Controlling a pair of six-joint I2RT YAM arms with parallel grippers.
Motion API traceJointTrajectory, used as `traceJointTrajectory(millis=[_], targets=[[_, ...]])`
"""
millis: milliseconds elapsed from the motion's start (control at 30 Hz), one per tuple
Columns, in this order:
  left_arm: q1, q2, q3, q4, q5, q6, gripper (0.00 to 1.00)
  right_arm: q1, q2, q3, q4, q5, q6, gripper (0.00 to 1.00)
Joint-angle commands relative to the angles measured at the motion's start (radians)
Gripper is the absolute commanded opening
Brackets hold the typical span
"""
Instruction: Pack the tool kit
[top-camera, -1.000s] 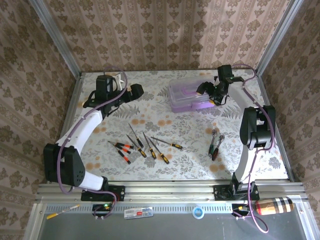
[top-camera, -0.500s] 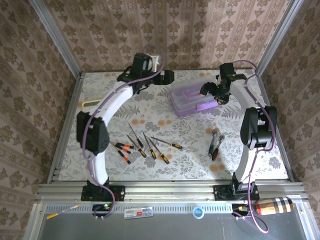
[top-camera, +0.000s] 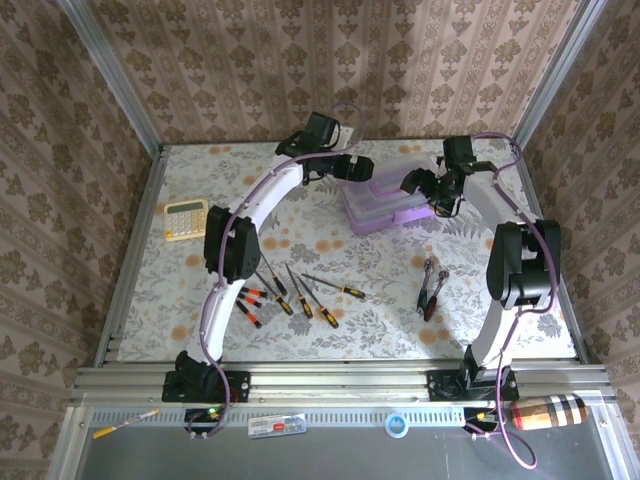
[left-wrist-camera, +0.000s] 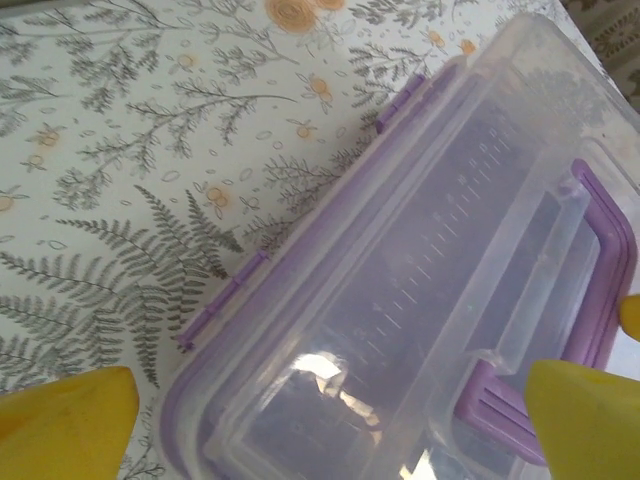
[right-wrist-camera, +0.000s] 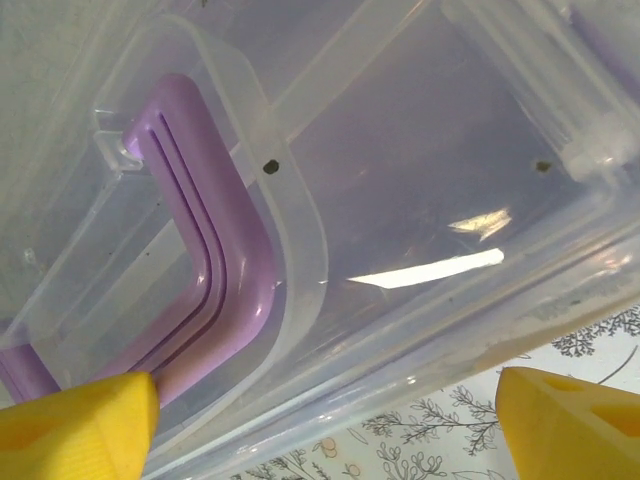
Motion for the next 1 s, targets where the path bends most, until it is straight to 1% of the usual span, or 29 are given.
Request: traceJointTrajectory(millis=[0,100,167,267,367,467,600,667,767,967], targets=[[-0.010,-0.004,-0.030,0.008,0.047,0.016,1.00,0.006,0.047,0.040,-0.005,-0.026,0.033,0.88],[-0.011,-0.023,-0.070,0.015,0.082,0.003,1.00,0.028,0.072,0.077,-0.005,-0.026,0.048,0.87],[-0.014,-0.055,-0.131,0.042,0.103,-0.009,1.00,0.046,0.090,0.109,-0.014,-0.017,0.055,0.87],[-0.017,-0.124,-0.256,0.088,0.111,-0.016,0.98,0.068,0.123,0.157,-0.020,-0.018,0.070,0.86],[-0.017,-0.221,-0.413,0.171,0.106,-0.042,0.97,0.087,0.155,0.204,-0.016,-0.021,0.083,0.86],[-0.018,-0.324,-0.566,0.255,0.098,-0.069,0.97,0.115,0.198,0.265,-0.020,-0.049,0.087,0.85],[-0.017,-0.428,-0.722,0.343,0.094,-0.109,0.97,0.168,0.252,0.345,-0.029,-0.073,0.090,0.84],[-0.017,-0.471,-0.774,0.356,0.084,-0.113,0.97,0.195,0.279,0.381,-0.031,-0.089,0.100,0.84],[-0.017,-0.516,-0.818,0.349,0.102,-0.124,0.97,0.219,0.302,0.408,-0.023,-0.128,0.121,0.84],[-0.017,-0.619,-0.892,0.353,0.106,-0.137,0.97,0.245,0.261,0.330,0.037,-0.154,0.142,0.84]])
